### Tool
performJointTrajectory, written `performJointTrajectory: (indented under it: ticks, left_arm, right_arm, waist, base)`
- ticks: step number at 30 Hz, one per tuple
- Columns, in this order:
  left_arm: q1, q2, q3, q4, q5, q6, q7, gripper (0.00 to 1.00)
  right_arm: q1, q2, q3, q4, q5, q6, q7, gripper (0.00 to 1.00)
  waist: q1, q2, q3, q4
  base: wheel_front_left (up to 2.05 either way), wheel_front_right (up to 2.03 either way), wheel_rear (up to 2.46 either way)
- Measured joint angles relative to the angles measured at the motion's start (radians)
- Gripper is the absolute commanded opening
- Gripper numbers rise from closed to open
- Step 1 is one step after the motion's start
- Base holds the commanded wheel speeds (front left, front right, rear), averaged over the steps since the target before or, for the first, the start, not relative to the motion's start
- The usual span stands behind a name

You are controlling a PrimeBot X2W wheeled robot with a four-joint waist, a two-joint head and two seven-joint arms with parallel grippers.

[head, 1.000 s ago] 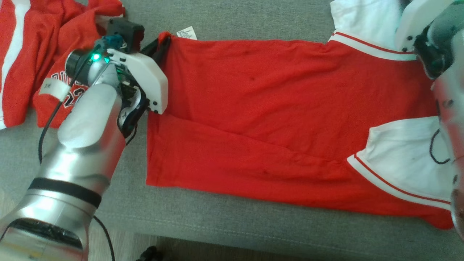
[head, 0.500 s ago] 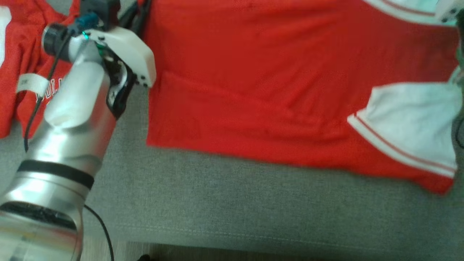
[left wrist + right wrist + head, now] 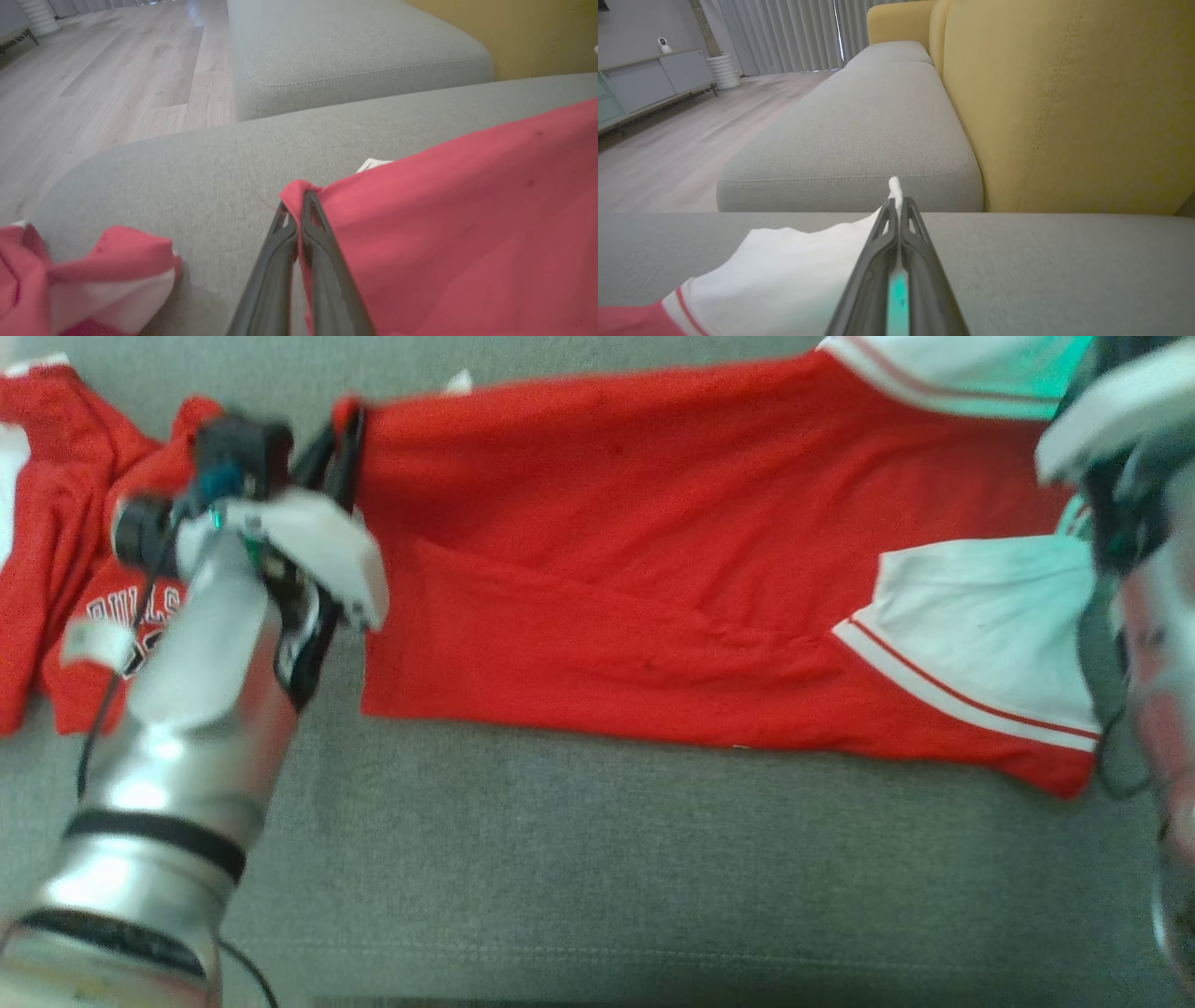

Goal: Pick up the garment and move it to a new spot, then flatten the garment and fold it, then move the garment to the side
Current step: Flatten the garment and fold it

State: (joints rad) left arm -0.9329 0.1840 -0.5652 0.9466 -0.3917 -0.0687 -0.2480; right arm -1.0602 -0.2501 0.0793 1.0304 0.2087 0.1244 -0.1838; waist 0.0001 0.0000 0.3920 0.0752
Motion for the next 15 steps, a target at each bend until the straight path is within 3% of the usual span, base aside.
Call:
performJointTrajectory:
  ticks: [8, 15]
  left_arm:
    - [0.189, 0.002, 0.034, -0.008, -0.026, 0.018, -0.001, 0.0]
    - [0.33, 0.008, 0.067, -0.052, -0.043, 0.044, -0.001, 0.0]
  right_arm:
    - [0.261, 0.003, 0.072, -0.17, 0.208, 0.0, -0.015, 0.0]
    - [0.529, 0.025, 0.077, -0.329, 0.318, 0.0, 0.026, 0.0]
  waist:
    - [0.0, 0.0001, -0.108, -0.046]
    - [-0.0001, 0.0001, -0.175, -0.084]
  base:
    - [0.0, 0.0, 0.0]
    - [0.0, 0.0, 0.0]
